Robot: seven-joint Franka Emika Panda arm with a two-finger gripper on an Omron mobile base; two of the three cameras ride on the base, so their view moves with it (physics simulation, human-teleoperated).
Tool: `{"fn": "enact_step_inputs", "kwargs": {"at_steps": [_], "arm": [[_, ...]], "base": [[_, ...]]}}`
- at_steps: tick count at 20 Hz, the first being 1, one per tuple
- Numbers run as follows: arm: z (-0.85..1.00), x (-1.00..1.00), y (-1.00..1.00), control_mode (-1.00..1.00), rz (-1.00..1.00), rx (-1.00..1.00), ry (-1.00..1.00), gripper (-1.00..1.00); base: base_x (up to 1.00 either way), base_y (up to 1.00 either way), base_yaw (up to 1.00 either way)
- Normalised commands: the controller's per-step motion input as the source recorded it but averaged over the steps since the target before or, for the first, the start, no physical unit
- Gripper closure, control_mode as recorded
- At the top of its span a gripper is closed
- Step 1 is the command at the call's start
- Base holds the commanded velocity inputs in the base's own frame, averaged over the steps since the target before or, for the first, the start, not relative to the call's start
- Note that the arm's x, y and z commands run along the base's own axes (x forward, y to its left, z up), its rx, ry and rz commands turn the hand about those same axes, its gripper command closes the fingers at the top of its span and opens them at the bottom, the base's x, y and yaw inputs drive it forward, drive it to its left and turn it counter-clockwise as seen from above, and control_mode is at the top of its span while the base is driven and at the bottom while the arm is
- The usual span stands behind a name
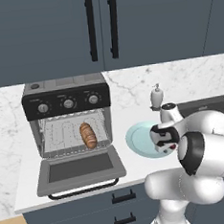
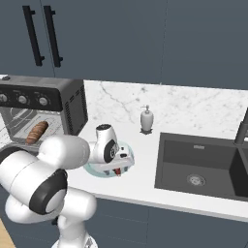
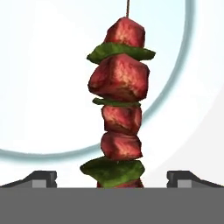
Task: Pick up the kebab skewer and baguette bread, and place them inside the toaster oven. Close the toaster oven door and start by setting the timer.
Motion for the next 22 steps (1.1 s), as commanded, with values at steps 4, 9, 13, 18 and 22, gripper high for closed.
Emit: {"fn": "enact_step_inputs", "kwargs": {"at_steps": [4,9,13,18,22], "arm": [[0.00,0.09,-0.01,-1.00,0.01,-0.01,-0.01,-1.00],[-0.03,-0.02,-0.02,-1.00,0.00,0.00,-0.01,-1.00],[-0.06,-0.13,0.00,-1.00,0.00,0.00,0.00,1.00],[-0.02,0.00,0.00,-1.00,0.00,0.00,0.00,1.00],[0.06,-0.01,0.00,-1.00,0.00,0.00,0.00,1.00]], "base": [[0.00,0.00,0.00],[0.00,0.00,0.00],[0.00,0.00,0.00],[0.00,0.00,0.00],[0.00,0.00,0.00]]}}
